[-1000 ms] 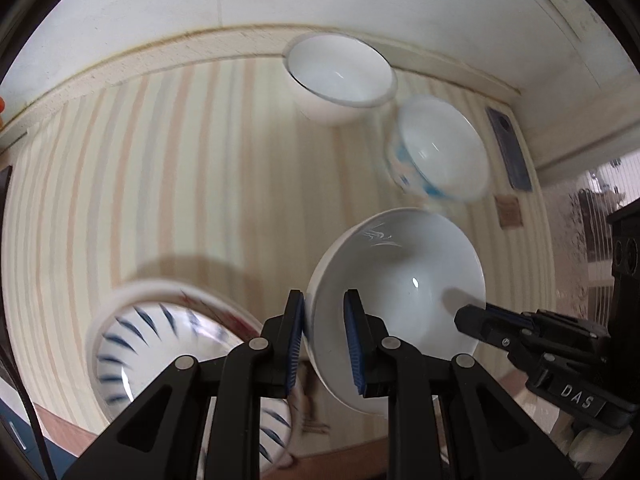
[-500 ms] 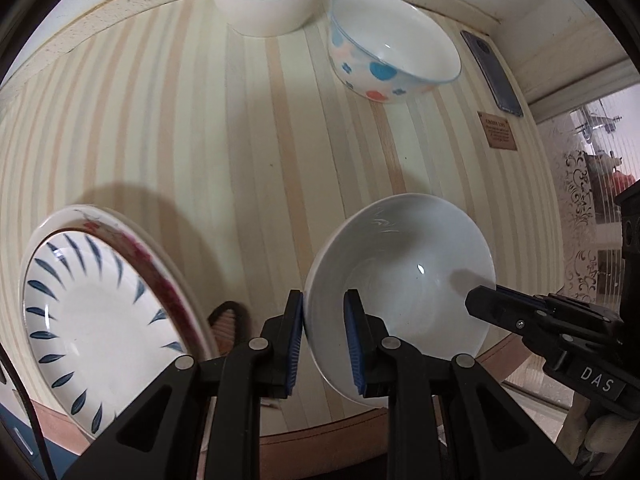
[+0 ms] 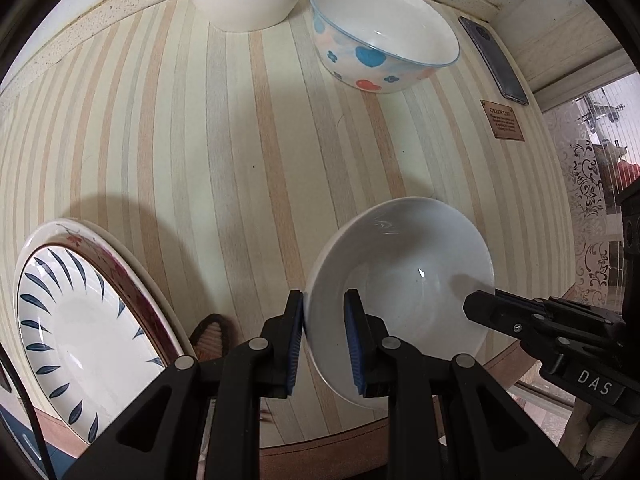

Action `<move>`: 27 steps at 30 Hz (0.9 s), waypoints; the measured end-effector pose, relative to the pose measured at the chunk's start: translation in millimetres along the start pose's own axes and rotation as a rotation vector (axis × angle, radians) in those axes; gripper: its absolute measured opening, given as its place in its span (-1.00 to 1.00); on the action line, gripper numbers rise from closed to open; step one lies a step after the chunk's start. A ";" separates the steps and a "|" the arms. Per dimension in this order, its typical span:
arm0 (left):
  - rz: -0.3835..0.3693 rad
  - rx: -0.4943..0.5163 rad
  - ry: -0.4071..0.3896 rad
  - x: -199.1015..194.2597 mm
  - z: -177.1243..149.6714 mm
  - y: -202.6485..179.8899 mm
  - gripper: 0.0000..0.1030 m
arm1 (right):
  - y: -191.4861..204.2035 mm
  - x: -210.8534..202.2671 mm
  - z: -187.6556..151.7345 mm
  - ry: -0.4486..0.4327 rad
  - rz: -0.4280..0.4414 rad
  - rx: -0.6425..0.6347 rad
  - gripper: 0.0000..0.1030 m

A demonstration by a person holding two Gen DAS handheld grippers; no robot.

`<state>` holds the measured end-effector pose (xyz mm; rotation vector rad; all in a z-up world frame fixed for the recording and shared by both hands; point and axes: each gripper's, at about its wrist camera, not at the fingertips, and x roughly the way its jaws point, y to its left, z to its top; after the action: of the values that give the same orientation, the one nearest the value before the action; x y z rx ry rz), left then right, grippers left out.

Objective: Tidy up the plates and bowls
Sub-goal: 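Carry the pink-flower bowl with both tools toward the blue-dot bowl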

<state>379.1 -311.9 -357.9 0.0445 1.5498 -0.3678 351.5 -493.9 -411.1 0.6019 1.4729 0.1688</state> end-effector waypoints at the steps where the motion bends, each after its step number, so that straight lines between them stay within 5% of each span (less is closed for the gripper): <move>1: 0.000 0.000 0.001 0.1 0.3 0.0 -0.65 | -1.3 -0.1 0.2 0.000 -0.001 -0.001 -0.74; 6: -0.025 -0.031 -0.001 -11.2 0.8 10.9 -0.64 | -2.4 1.5 4.8 0.030 0.012 0.008 -0.73; 12: -0.002 -0.111 -0.124 -61.2 18.0 31.4 -0.63 | -13.2 -26.7 20.6 0.015 0.033 0.028 -0.73; 16: 0.007 -0.122 -0.166 -76.6 54.1 35.0 -0.60 | -10.7 -55.0 43.8 -0.033 0.040 0.022 -0.62; 19: 0.004 -0.127 -0.171 -75.6 87.8 34.7 -0.60 | -4.5 -69.0 71.5 -0.072 0.048 0.011 -0.18; 27: -0.009 -0.135 -0.118 -43.2 158.4 30.5 -0.60 | 2.8 -56.5 151.0 -0.113 0.030 0.013 -0.17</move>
<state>540.9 -315.1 -316.7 -0.0873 1.4546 -0.2675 490.8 -559.4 -362.8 0.6340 1.3576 0.1467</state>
